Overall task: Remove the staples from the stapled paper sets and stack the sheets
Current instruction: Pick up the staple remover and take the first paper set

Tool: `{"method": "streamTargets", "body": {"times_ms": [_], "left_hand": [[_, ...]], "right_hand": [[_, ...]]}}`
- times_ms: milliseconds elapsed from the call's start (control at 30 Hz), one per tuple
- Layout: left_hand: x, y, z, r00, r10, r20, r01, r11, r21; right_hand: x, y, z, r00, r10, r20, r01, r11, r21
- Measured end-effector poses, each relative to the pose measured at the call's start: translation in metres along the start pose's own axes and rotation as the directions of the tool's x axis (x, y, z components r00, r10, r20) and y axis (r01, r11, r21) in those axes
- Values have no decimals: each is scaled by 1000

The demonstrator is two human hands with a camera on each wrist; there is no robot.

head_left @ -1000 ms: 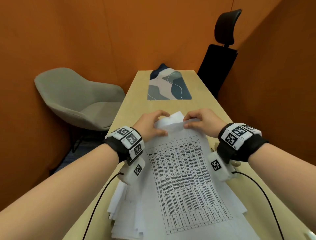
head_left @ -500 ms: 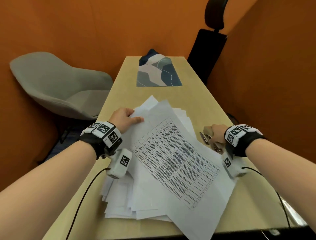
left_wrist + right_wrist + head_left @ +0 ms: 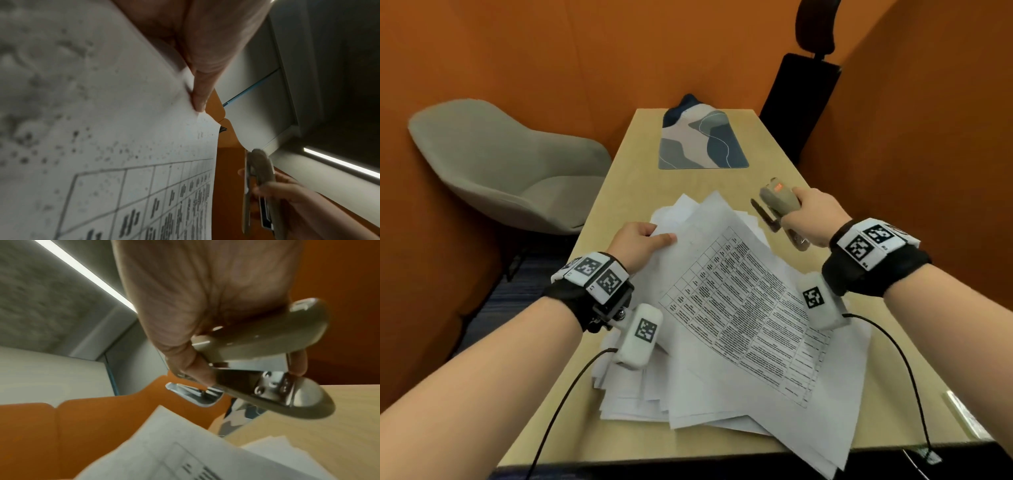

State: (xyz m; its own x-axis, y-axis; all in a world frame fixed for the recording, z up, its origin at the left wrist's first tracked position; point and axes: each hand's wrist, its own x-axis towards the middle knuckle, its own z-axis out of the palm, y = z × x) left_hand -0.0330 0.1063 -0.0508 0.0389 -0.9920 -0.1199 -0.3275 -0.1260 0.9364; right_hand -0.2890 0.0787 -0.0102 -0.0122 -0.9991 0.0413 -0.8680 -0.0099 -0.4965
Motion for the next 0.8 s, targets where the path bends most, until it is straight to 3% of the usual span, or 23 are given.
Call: {"method": "streamTargets", "body": {"times_ms": [133,300,633,800], "left_hand": [[-7,-4,4,999,-20,27,23,990,-140],[-20,1,10,999,-26,47,36,978,-207],[-37,0,22,999,-10,46,21,968,-250],[-42,2,26,1000,26,16,-21,965,-261]], "right_hand": [[-25,-25,2,987,-147,59,135,975,177],[-39,-38,38,947,-255,196,259,966,7],[-60,-42,64,966,-260,6,255,943,-215],[-64,-43,64,963,-268,-8,263,951,-164]]}}
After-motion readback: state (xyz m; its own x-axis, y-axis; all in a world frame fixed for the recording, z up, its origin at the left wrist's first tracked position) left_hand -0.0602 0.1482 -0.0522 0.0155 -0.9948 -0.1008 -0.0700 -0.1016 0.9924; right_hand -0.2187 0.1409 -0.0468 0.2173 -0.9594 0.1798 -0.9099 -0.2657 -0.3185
